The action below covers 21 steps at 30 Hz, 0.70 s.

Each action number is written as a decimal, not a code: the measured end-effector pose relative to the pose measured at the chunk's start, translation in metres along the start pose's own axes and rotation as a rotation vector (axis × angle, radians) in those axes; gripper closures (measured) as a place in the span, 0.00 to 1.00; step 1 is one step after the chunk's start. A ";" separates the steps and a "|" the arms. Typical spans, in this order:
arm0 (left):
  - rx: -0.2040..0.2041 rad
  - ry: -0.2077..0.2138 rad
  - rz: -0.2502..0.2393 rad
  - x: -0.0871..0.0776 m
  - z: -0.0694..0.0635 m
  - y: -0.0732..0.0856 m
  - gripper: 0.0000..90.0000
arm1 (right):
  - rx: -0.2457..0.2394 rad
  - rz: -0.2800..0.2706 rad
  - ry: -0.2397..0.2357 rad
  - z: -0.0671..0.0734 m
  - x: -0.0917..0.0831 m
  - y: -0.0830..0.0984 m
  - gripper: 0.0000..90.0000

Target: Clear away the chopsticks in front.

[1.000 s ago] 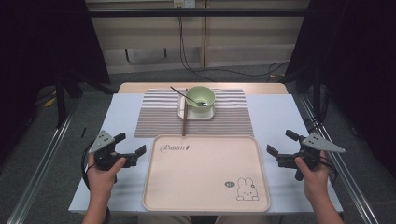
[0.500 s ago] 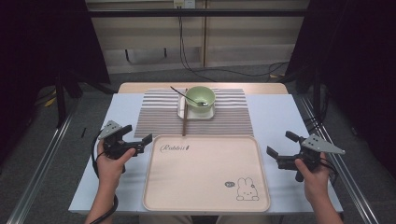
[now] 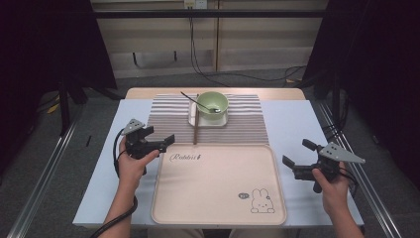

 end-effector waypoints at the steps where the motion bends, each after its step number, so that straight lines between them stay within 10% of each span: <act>1: 0.000 0.003 0.008 0.003 -0.001 -0.001 0.00 | 0.000 0.000 0.000 0.000 0.000 0.000 0.01; 21: 0.027 -0.032 0.050 0.046 -0.017 -0.023 0.02 | 0.003 -0.001 -0.003 0.000 0.002 0.000 0.01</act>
Point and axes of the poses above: each handheld gripper's, and its own axes: x roughly forward along the jaws, y roughly out of its underside, z roughly to its left, the point moved 5 cm from there along x, roughly forward along the jaws, and after that the axes turned 11 degrees about -y, right-handed, at the moved point
